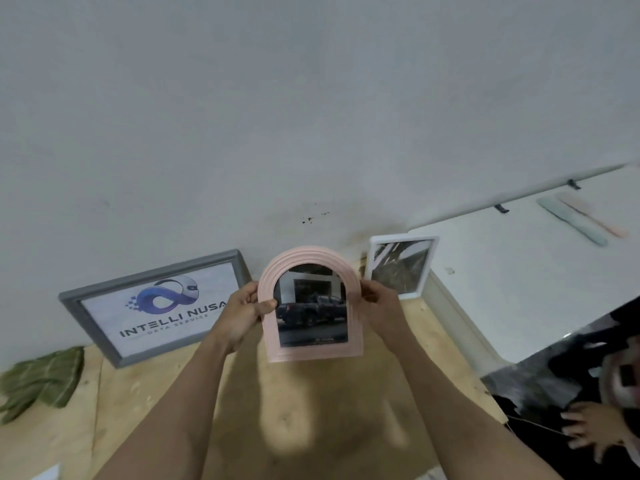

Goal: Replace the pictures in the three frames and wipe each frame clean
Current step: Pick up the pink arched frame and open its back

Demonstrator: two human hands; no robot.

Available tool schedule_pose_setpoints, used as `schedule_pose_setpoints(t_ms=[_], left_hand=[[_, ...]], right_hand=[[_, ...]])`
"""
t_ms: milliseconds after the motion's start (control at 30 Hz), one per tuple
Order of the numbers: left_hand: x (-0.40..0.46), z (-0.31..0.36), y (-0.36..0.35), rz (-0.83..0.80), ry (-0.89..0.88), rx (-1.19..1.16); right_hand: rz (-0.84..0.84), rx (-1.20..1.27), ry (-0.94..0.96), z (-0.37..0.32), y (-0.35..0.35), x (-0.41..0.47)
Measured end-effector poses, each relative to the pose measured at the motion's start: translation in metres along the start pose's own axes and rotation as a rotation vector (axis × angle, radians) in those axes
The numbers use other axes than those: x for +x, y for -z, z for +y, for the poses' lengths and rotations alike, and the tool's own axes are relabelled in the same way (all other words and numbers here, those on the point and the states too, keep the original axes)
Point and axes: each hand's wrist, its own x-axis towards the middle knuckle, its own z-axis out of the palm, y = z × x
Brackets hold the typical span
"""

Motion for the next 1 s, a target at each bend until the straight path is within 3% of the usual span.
schedule_pose_setpoints(t_ms=[167, 333, 433, 533, 633, 700, 800, 1000], left_hand=[[-0.016, 0.025, -0.038, 0.070, 0.055, 0.090], [-0.049, 0.049, -0.078, -0.084, 0.270, -0.489], [-0.065, 0.045, -0.082, -0.078, 0.241, -0.475], [-0.077, 0.030, -0.068, -0.103, 0.237, -0.459], [-0.083, 0.016, -0.045, -0.161, 0.234, -0.519], [-0.089, 0.006, -0.035, -0.213, 0.256, -0.611], [-0.103, -0.007, -0.029, -0.295, 0.283, -0.778], [-0.107, -0.037, -0.020, -0.420, 0.279, -1.080]], right_hand=[[0.231, -0.270, 0.275, -0.019, 0.012, -0.053], [0.442, -0.687, 0.414, -0.017, 0.002, -0.105], [0.338, -0.651, 0.445, -0.009, 0.001, -0.122], [0.152, -0.500, 0.231, 0.009, 0.014, -0.125], [0.300, -0.138, -0.230, 0.018, 0.038, -0.126], [0.258, 0.069, -0.429, 0.019, 0.044, -0.132], [0.244, 0.287, -0.503, 0.017, 0.037, -0.145], [0.307, 0.341, -0.482, 0.013, 0.014, -0.155]])
